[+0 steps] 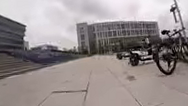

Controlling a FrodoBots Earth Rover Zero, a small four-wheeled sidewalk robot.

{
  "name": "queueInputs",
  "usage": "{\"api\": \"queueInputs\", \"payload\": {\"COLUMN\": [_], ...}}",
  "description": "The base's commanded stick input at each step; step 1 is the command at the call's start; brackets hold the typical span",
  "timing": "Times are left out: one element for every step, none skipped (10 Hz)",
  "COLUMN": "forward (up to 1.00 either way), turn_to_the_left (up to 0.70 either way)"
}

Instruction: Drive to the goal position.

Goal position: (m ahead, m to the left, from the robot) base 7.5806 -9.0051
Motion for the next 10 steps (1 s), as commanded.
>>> {"api": "queueInputs", "payload": {"forward": [0.70, 0.70, 0.70, 0.70, 0.70, 0.70, 0.70, 0.70, 0.70, 0.70], "turn_to_the_left": [0.00, 0.00, 0.00, 0.00, 0.00, 0.00, 0.00, 0.00, 0.00, 0.00]}}
